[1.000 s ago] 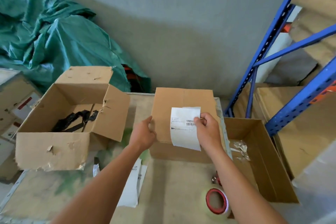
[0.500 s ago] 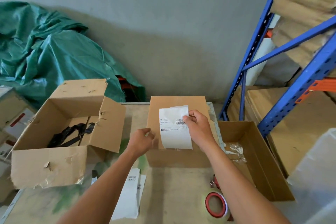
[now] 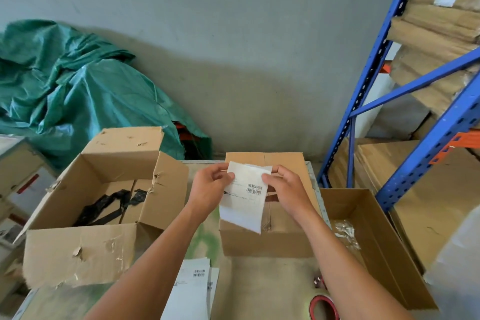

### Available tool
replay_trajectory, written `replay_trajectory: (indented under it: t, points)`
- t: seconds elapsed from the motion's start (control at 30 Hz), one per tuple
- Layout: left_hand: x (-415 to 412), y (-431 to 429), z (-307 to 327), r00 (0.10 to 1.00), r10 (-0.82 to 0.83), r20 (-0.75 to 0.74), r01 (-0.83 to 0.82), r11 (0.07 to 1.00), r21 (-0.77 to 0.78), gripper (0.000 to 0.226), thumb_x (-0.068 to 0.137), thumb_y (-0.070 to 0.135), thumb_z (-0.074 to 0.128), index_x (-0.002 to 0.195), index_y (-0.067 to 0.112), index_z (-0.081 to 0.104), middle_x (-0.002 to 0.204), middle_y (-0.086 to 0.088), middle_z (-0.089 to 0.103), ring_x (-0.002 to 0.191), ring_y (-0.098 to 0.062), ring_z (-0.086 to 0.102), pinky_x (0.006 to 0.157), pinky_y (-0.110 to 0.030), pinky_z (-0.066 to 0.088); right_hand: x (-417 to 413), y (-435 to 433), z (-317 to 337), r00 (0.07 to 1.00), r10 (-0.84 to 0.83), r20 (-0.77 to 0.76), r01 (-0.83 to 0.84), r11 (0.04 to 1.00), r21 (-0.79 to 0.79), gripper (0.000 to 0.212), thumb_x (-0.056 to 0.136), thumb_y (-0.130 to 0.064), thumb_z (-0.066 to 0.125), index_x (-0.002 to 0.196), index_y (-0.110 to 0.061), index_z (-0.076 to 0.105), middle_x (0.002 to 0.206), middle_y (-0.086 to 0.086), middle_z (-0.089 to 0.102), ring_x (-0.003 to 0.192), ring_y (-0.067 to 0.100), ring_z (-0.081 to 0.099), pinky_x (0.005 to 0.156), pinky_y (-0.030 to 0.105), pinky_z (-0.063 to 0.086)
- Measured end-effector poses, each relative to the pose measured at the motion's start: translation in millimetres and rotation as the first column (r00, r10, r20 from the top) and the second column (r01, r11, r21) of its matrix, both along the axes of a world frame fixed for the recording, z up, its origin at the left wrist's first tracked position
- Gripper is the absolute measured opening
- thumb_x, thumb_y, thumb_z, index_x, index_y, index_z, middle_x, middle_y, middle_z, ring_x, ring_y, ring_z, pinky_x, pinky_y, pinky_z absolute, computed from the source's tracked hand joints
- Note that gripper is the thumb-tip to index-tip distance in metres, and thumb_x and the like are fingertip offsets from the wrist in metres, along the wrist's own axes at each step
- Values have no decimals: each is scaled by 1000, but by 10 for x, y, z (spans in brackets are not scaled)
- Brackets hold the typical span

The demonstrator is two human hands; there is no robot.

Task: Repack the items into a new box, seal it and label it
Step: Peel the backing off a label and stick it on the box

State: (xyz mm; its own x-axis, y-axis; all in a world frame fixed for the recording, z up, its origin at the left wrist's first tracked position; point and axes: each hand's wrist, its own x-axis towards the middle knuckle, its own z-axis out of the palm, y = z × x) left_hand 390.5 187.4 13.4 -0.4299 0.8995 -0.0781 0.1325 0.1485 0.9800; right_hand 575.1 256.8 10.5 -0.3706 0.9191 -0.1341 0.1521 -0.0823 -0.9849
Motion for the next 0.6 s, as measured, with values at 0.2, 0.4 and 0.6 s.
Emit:
replay_trajectory:
  t: [0.2, 0.4, 0.6]
  points:
    - [-157, 55, 183, 980, -151, -130, 153, 988, 6, 19, 99, 9, 61, 105, 20, 75, 92, -2, 79, 83, -20, 75, 71, -25, 56, 29, 168, 345, 987, 158, -27, -159, 985, -64, 11, 96, -15, 66, 90, -8, 72, 84, 6, 73, 71, 15, 64, 64, 31, 51]
    - [-179, 174, 326, 959, -136, -249, 142, 990, 3, 17, 97, 19, 67, 111, 26, 71, 98, 12, 77, 89, -8, 72, 80, -29, 53, 32, 207, 506, 961, 271, -57, -277, 942, -188, 14, 97, -14, 67, 83, -13, 69, 87, 5, 71, 72, 11, 61, 62, 25, 50]
    - [105, 87, 451, 960, 118, -254, -99, 991, 87, 12, 92, 34, 70, 88, 23, 74, 79, 8, 75, 75, -3, 72, 72, -32, 60, 13, 201, 479, 982, 128, -141, -156, 967, -204, 10, 96, -18, 69, 88, -13, 73, 87, 5, 71, 73, 12, 61, 60, 24, 51]
